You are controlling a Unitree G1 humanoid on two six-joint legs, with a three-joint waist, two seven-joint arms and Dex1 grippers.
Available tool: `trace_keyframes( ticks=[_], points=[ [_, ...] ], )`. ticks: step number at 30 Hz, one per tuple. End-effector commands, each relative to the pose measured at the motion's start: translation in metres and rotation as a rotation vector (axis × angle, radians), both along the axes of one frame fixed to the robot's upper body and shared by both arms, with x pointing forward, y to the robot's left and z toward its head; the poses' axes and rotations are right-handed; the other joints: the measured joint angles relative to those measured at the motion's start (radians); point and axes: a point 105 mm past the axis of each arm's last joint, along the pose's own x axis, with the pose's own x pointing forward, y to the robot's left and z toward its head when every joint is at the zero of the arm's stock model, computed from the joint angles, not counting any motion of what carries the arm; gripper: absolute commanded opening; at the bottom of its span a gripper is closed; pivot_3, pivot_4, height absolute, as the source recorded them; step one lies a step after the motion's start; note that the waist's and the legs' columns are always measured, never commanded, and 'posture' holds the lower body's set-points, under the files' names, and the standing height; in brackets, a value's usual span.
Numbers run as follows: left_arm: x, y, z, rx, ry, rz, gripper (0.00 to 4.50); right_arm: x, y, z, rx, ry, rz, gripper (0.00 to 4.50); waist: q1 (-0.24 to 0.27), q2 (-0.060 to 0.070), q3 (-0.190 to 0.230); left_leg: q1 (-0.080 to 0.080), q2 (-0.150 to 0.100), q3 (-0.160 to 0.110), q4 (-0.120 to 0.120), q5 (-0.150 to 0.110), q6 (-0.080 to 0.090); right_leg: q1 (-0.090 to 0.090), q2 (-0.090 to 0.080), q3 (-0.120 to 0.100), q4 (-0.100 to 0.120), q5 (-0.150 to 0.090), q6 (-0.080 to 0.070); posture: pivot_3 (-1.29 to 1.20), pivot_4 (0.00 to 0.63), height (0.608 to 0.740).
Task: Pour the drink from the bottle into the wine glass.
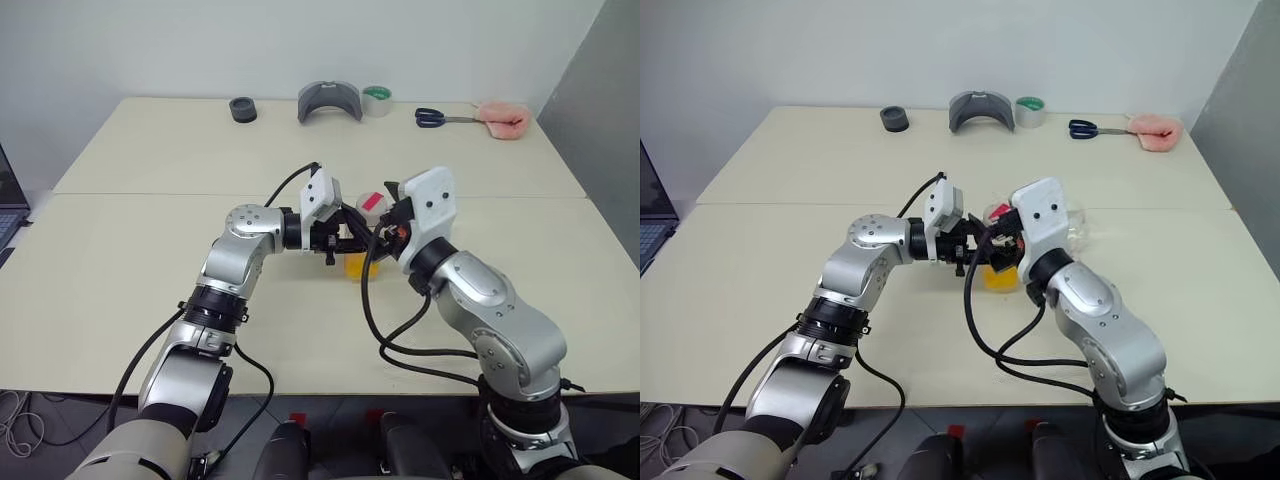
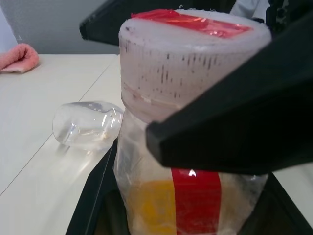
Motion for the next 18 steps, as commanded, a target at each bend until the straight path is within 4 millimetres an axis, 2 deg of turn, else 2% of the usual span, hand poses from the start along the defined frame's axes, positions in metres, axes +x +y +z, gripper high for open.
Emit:
trace_keyframes(
  ticks=[1, 4, 11, 15, 18],
  points=[
    [-0.001, -0.002, 0.017, -0.020, -0.065, -0.011, 1.82, -0.005, 0.001, 0.012, 0.015, -0.067, -0.001, 2.90, -0.001, 0.000, 0.000, 0.000, 0.000, 0.000, 0.000, 0.000, 0.000, 0.000, 0.000, 0.000, 0.000, 0.000, 0.000, 0.00, 0.150, 0.740],
    [-0.001, -0.001, 0.017, -0.019, -0.064, -0.010, 1.82, -0.006, 0.001, 0.012, 0.005, -0.080, 0.007, 1.93, -0.002, 0.000, 0.000, 0.000, 0.000, 0.000, 0.000, 0.000, 0.000, 0.000, 0.000, 0.000, 0.000, 0.000, 0.000, 0.00, 0.150, 0.740],
    [-0.003, 0.000, 0.015, -0.011, -0.060, -0.014, 1.82, -0.011, 0.006, 0.011, -0.015, -0.122, 0.082, 1.93, -0.002, 0.000, 0.000, 0.000, 0.000, 0.000, 0.000, 0.000, 0.000, 0.000, 0.000, 0.000, 0.000, 0.000, 0.000, 0.00, 0.150, 0.740],
    [-0.004, 0.001, 0.016, 0.002, -0.053, -0.036, 1.81, -0.020, 0.012, -0.001, -0.082, -0.157, 0.376, 1.93, -0.002, 0.000, 0.000, 0.000, 0.000, 0.000, 0.000, 0.000, 0.000, 0.000, 0.000, 0.000, 0.000, 0.000, 0.000, 0.00, 0.150, 0.740],
    [-0.007, 0.002, 0.016, 0.017, -0.053, -0.065, 1.81, -0.013, 0.001, -0.018, -0.212, -0.101, 0.591, 1.93, -0.004, 0.000, 0.000, 0.001, -0.001, 0.000, 0.000, 0.000, 0.000, 0.002, 0.000, 0.000, -0.001, 0.000, 0.000, 0.00, 0.150, 0.740]
  ],
)
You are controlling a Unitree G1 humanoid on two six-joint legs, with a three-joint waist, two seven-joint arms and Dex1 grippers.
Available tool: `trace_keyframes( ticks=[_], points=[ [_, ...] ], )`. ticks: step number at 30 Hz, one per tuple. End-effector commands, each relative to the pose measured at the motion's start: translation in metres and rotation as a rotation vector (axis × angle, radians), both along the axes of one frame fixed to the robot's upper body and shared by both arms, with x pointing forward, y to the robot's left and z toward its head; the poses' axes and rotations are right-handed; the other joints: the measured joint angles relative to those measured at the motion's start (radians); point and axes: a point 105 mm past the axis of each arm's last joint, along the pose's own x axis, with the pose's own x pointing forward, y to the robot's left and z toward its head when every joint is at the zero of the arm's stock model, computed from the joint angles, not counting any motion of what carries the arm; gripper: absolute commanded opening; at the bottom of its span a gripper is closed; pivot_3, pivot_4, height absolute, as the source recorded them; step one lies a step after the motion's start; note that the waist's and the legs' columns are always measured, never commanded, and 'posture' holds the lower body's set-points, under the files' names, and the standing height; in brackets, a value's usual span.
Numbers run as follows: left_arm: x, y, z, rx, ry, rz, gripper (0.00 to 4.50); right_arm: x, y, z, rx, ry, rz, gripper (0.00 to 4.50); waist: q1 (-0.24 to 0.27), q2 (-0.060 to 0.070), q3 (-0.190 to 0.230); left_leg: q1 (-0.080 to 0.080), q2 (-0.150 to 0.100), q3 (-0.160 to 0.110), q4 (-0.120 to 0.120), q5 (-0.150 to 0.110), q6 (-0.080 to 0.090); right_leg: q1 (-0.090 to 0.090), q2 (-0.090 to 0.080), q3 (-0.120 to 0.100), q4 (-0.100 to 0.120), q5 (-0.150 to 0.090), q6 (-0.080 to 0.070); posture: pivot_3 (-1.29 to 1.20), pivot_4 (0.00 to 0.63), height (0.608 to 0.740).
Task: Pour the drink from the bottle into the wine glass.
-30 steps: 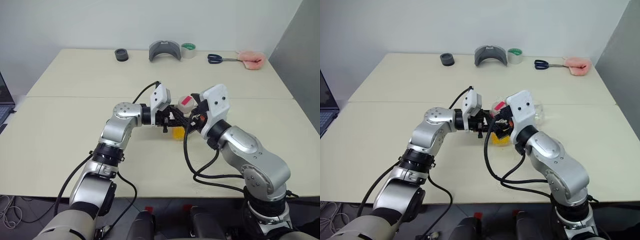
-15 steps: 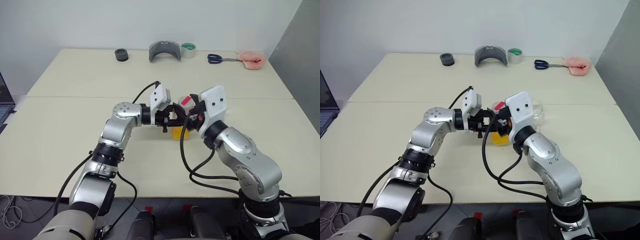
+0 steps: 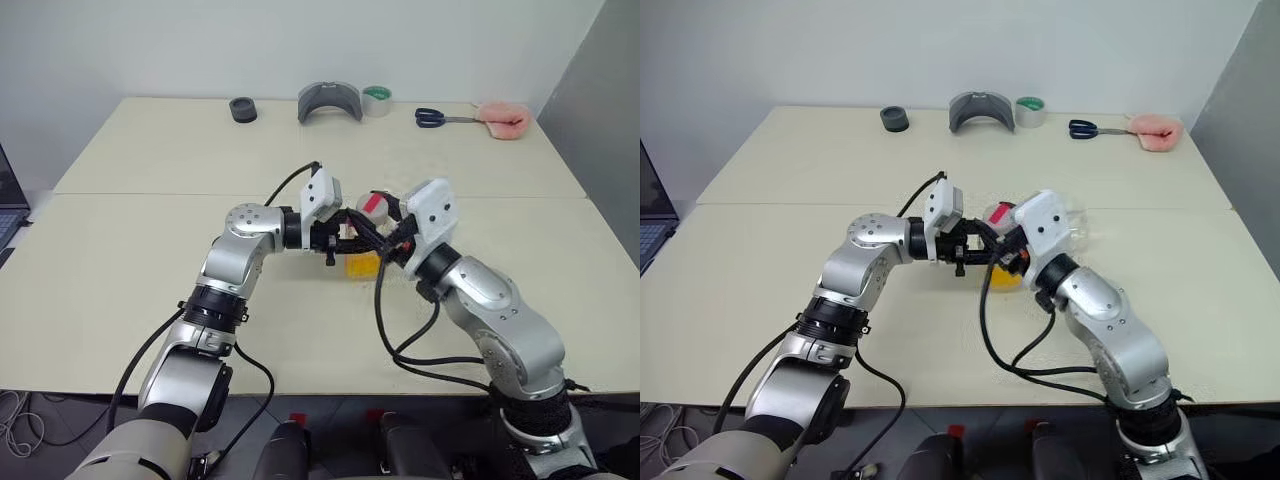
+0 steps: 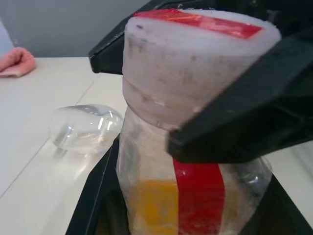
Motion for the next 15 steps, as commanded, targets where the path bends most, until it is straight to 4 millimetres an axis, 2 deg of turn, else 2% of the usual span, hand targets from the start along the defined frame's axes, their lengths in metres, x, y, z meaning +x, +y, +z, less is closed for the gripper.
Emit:
trace_keyframes(
  ticks=[1, 4, 7, 11, 15],
  points=[
    [-0.001, 0.004, 0.019, -0.004, -0.053, -0.023, 1.81, -0.005, -0.001, -0.012, -0.175, 0.038, 0.337, 1.93, -0.005, 0.001, 0.001, 0.000, 0.000, 0.000, 0.000, 0.000, 0.000, 0.000, 0.000, 0.000, 0.000, 0.000, 0.000, 0.00, 0.150, 0.740],
    [0.000, 0.006, 0.021, -0.005, -0.057, -0.023, 1.81, 0.009, -0.014, -0.012, -0.243, 0.119, 0.427, 1.93, -0.012, 0.001, 0.001, 0.001, 0.001, 0.000, 0.000, 0.000, 0.000, 0.000, 0.001, 0.000, 0.000, 0.000, 0.000, 0.00, 0.150, 0.740],
    [0.000, 0.006, 0.022, -0.007, -0.061, -0.021, 1.81, 0.021, -0.021, -0.005, -0.239, 0.130, 0.430, 1.93, -0.013, 0.001, 0.001, 0.001, 0.002, -0.001, -0.001, 0.000, 0.000, 0.000, 0.002, -0.001, 0.000, 0.000, 0.000, 0.00, 0.150, 0.740],
    [-0.001, 0.007, 0.022, -0.011, -0.064, -0.015, 1.81, 0.023, -0.024, 0.007, -0.185, 0.131, 0.425, 1.93, -0.010, 0.001, 0.001, 0.000, 0.000, 0.000, 0.000, 0.000, 0.000, 0.000, 0.000, 0.000, 0.000, 0.000, 0.000, 0.00, 0.150, 0.740],
    [-0.001, 0.008, 0.021, -0.011, -0.064, -0.008, 1.81, 0.018, -0.027, 0.013, -0.157, 0.110, 0.399, 3.28, -0.008, 0.001, 0.001, -0.001, 0.000, -0.001, 0.001, 0.000, 0.000, 0.000, -0.001, 0.000, 0.000, 0.000, 0.000, 0.00, 0.150, 0.740]
  ],
)
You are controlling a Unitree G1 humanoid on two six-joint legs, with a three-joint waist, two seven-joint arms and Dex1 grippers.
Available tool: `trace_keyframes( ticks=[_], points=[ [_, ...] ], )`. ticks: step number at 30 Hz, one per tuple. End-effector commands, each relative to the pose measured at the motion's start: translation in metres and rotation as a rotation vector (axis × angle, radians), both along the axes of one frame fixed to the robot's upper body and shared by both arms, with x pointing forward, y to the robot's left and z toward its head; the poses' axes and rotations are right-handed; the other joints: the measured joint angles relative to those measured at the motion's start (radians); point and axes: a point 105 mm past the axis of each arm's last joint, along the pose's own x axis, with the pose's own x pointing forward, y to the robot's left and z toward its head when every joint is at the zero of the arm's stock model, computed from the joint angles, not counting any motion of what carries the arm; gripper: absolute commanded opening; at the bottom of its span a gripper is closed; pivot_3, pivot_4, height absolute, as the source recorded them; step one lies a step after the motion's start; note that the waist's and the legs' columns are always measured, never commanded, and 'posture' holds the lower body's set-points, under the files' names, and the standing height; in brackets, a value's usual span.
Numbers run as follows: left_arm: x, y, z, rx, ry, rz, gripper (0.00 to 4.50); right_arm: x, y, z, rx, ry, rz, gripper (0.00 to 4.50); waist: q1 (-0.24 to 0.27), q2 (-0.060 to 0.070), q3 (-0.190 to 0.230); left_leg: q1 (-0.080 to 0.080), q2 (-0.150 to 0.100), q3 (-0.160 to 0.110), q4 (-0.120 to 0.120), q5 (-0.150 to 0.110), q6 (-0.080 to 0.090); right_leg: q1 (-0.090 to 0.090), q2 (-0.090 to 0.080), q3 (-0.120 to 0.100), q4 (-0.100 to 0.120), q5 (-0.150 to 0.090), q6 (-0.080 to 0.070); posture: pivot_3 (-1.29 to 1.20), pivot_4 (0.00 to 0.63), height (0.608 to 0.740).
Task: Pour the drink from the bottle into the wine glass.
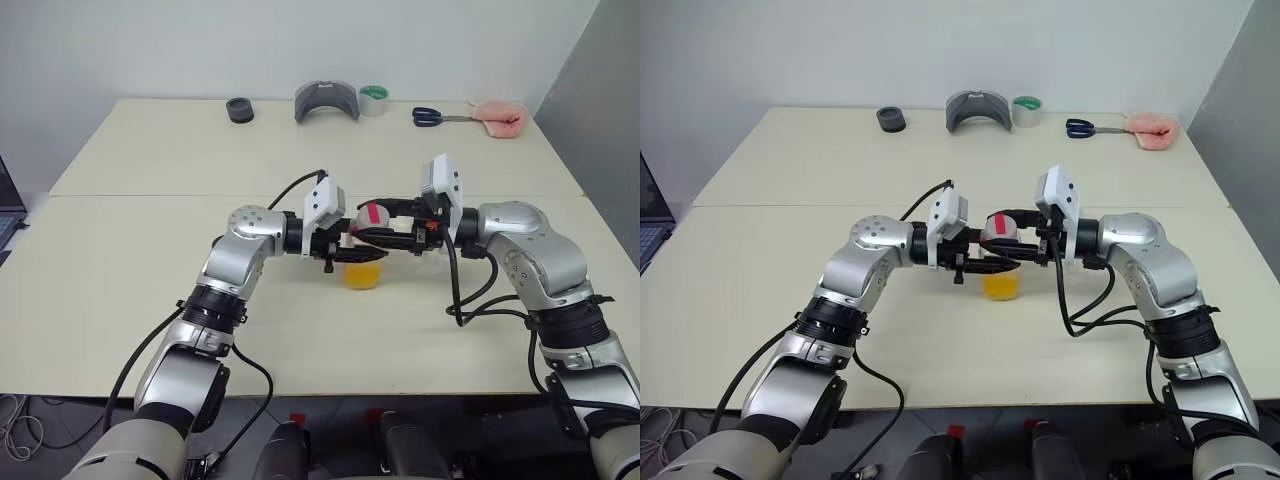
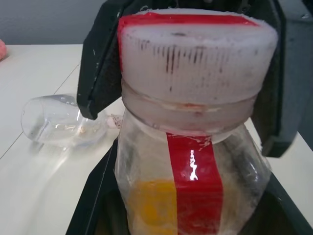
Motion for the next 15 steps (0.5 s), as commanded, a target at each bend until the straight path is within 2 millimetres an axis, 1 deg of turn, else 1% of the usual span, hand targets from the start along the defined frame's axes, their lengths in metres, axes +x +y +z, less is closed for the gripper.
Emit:
trace_keyframes(
  ticks=[1, 3, 7, 10, 12, 15],
  points=[
    [0.000, 0.004, 0.025, -0.048, -0.081, 0.002, 1.81, -0.009, -0.009, 0.012, 0.031, -0.030, -0.023, 3.67, 0.002, 0.000, 0.000, 0.000, 0.000, 0.000, 0.000, 0.000, 0.000, 0.000, 0.000, 0.000, 0.000, 0.000, 0.000, 0.00, 0.150, 0.740],
    [0.000, 0.004, 0.025, -0.050, -0.080, 0.004, 1.81, -0.015, -0.010, 0.014, 0.047, -0.029, -0.036, 4.37, 0.003, 0.000, 0.000, 0.000, 0.000, 0.000, 0.000, 0.000, 0.000, 0.000, 0.000, 0.000, 0.000, 0.000, 0.000, 0.00, 0.150, 0.740],
    [0.000, 0.004, 0.024, -0.052, -0.080, 0.007, 1.81, -0.025, -0.014, 0.017, 0.069, -0.044, -0.085, 4.38, 0.003, 0.000, 0.000, 0.000, 0.000, 0.000, 0.000, 0.000, 0.000, 0.000, 0.000, 0.000, 0.000, 0.000, 0.000, 0.00, 0.150, 0.740],
    [0.000, 0.003, 0.023, -0.056, -0.078, 0.007, 1.81, -0.030, -0.017, 0.019, 0.069, -0.106, -0.169, 4.38, 0.004, 0.000, 0.000, 0.000, 0.000, 0.000, 0.000, 0.000, 0.000, 0.000, 0.000, 0.000, 0.000, 0.000, 0.000, 0.00, 0.150, 0.740],
    [0.000, 0.003, 0.023, -0.056, -0.077, 0.006, 1.81, -0.032, -0.016, 0.023, 0.085, -0.155, -0.235, 4.38, 0.003, 0.000, 0.000, 0.000, 0.000, 0.000, 0.000, 0.000, 0.000, 0.000, 0.000, 0.000, 0.000, 0.000, 0.000, 0.00, 0.150, 0.740],
    [0.000, 0.002, 0.023, -0.055, -0.076, 0.004, 1.81, -0.034, -0.008, 0.024, 0.087, -0.196, -0.283, 4.38, 0.002, 0.000, 0.000, 0.000, 0.001, 0.001, 0.000, 0.000, 0.000, -0.001, 0.001, 0.001, 0.001, 0.000, 0.000, 0.00, 0.150, 0.740]
  ],
)
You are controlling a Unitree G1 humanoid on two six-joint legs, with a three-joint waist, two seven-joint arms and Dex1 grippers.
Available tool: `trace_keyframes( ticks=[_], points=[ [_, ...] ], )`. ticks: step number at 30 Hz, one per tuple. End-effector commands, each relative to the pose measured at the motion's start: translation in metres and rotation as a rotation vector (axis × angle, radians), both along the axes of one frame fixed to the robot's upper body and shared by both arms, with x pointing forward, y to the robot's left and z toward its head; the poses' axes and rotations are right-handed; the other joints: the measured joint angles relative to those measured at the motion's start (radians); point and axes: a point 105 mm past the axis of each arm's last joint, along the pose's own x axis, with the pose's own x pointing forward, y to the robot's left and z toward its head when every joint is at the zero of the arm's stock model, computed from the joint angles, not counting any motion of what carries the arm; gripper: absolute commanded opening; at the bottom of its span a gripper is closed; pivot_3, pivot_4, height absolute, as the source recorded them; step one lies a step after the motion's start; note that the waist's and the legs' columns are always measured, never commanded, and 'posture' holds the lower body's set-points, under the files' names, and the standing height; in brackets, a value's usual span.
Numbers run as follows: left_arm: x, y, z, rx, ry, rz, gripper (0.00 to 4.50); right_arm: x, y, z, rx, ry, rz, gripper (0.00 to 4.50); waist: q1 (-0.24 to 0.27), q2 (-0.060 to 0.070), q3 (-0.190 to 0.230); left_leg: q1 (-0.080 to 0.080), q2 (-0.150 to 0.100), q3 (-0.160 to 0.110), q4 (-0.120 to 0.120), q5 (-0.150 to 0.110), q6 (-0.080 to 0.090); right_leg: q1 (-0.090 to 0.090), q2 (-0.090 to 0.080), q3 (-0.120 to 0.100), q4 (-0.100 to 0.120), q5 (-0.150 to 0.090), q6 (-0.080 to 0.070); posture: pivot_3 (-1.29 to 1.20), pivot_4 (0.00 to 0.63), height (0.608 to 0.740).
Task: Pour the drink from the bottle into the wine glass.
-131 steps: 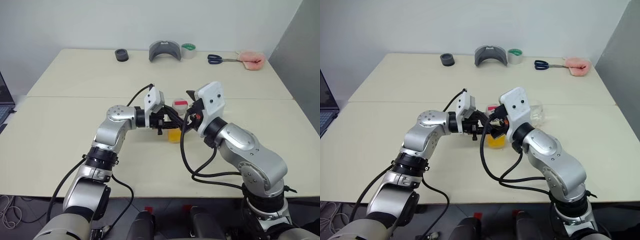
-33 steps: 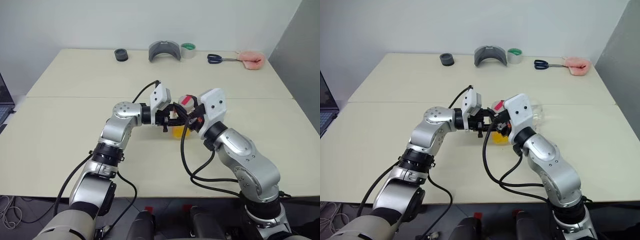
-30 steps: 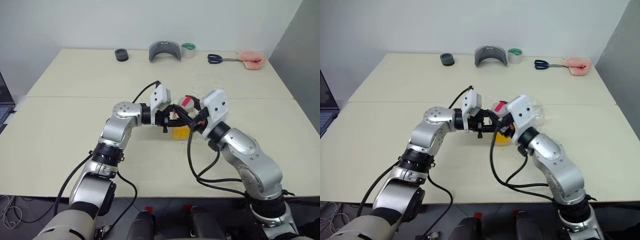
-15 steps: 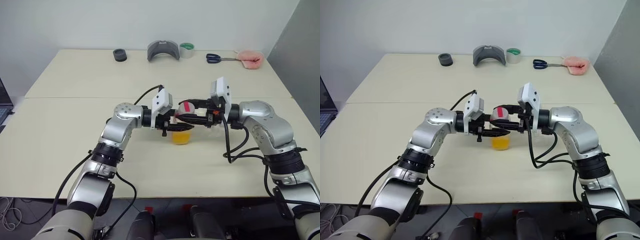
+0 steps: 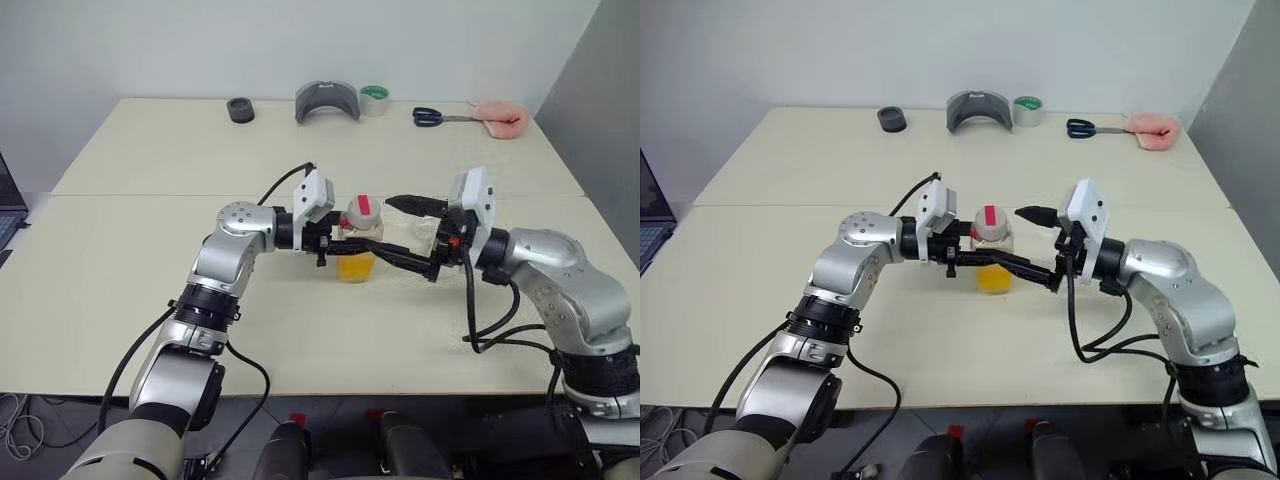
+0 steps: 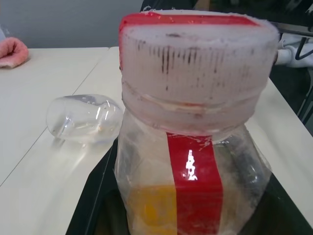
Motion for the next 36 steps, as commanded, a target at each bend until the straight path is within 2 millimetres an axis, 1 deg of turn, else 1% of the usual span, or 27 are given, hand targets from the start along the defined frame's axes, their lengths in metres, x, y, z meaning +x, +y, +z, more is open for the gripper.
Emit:
trace_keyframes(
  ticks=[1, 5, 9, 12, 17, 23, 28, 36],
  points=[
    [-0.003, -0.004, 0.018, -0.033, -0.062, -0.028, 1.81, -0.006, 0.008, 0.015, 0.011, -0.104, -0.059, 4.38, 0.000, 0.000, 0.000, 0.000, 0.000, 0.000, 0.000, 0.000, 0.000, 0.000, 0.000, 0.000, 0.000, 0.000, 0.000, 0.00, 0.150, 0.740],
    [-0.004, -0.006, 0.017, -0.031, -0.061, -0.035, 1.81, 0.002, 0.014, 0.019, 0.043, -0.124, -0.122, 4.38, 0.001, 0.000, 0.000, 0.000, 0.000, 0.000, 0.000, 0.000, 0.000, 0.000, 0.000, 0.000, 0.000, 0.000, 0.000, 0.00, 0.150, 0.740],
    [-0.004, -0.007, 0.017, -0.032, -0.059, -0.038, 1.81, 0.001, 0.020, 0.022, 0.052, -0.132, -0.119, 4.38, 0.002, 0.000, 0.000, 0.000, 0.000, 0.000, 0.000, 0.000, 0.000, 0.000, 0.000, 0.000, 0.000, 0.000, 0.000, 0.00, 0.150, 0.740],
    [-0.004, -0.008, 0.017, -0.034, -0.059, -0.039, 1.81, 0.004, 0.022, 0.024, 0.052, -0.141, -0.134, 4.38, 0.001, 0.000, 0.000, 0.000, 0.000, 0.000, 0.000, 0.000, 0.000, 0.000, 0.000, 0.000, 0.000, 0.000, 0.000, 0.00, 0.150, 0.740],
    [-0.005, -0.008, 0.017, -0.032, -0.059, -0.038, 1.81, 0.010, 0.016, 0.021, 0.037, -0.139, -0.172, 4.38, 0.001, 0.000, 0.000, 0.000, 0.000, 0.000, 0.000, 0.000, 0.000, 0.000, 0.000, 0.000, 0.000, 0.000, 0.000, 0.00, 0.150, 0.740],
    [-0.005, -0.007, 0.017, -0.029, -0.060, -0.037, 1.81, 0.012, 0.007, 0.022, 0.046, -0.122, -0.200, 4.38, 0.001, 0.000, 0.000, 0.000, 0.000, 0.000, 0.000, 0.000, 0.000, 0.000, 0.000, 0.000, 0.000, 0.000, 0.000, 0.00, 0.150, 0.740],
    [-0.005, -0.006, 0.016, -0.027, -0.059, -0.038, 1.81, 0.010, 0.004, 0.025, 0.058, -0.109, -0.200, 4.38, 0.001, 0.000, 0.000, 0.000, 0.000, 0.000, 0.000, 0.000, 0.000, 0.000, 0.000, 0.000, 0.000, 0.000, 0.000, 0.00, 0.150, 0.740],
    [-0.006, -0.007, 0.015, -0.026, -0.055, -0.041, 1.81, 0.004, 0.002, 0.023, 0.045, -0.087, -0.188, 4.38, 0.001, 0.000, 0.000, 0.000, 0.000, 0.000, 0.000, 0.000, 0.000, 0.000, 0.000, 0.000, 0.000, 0.000, 0.000, 0.00, 0.150, 0.740]
  ],
)
